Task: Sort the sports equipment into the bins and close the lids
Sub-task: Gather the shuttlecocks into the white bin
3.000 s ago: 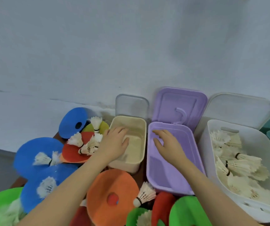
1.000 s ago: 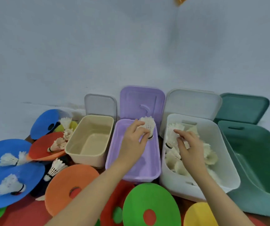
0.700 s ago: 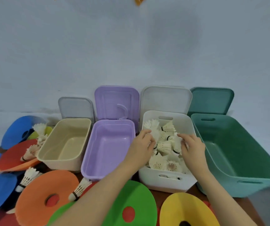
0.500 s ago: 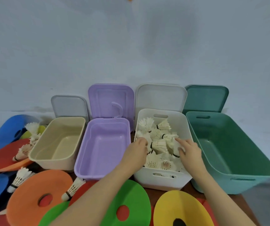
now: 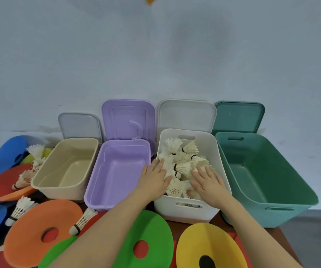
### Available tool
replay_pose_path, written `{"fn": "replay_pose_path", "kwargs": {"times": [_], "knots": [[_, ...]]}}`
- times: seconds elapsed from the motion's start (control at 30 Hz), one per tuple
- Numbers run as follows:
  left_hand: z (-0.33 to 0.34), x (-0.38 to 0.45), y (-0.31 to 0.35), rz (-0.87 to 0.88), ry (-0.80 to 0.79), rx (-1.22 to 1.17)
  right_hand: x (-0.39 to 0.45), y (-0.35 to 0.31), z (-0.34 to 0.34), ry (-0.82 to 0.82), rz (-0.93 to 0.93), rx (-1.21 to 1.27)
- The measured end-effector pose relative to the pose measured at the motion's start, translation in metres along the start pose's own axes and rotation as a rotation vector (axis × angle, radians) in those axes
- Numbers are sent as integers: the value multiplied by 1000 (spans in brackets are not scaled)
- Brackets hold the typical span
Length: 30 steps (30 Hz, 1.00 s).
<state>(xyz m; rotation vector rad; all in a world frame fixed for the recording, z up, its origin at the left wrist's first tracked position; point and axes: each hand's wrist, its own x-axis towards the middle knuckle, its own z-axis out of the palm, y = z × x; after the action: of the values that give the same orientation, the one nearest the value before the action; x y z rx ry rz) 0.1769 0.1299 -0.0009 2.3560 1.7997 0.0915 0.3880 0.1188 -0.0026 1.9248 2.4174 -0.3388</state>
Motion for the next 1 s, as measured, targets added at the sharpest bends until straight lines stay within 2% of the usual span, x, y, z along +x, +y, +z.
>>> {"fn": "replay_pose_path", "kwargs": {"times": [0.1,0.3,0.47,0.7,0.9,1.0], "knots": [[-3,-7,-2,9,29,-18,-3,-5,-6,95,-29,7],[-23,-25,-15,17,258,-50,-2,-36,-17,303,-113,90],[-48,-44,-54,-15,298,-23,15,-75,-25,379,-205,222],[-64,-90,-137,-127,400,-51,41,-162,-21,337,-364,364],[-70,-127,-226,-274,396,-104,70,-250,-8,274,-429,334],[-67,-142,-278,-282,383,-122,88,-299,2,252,-456,314]]}}
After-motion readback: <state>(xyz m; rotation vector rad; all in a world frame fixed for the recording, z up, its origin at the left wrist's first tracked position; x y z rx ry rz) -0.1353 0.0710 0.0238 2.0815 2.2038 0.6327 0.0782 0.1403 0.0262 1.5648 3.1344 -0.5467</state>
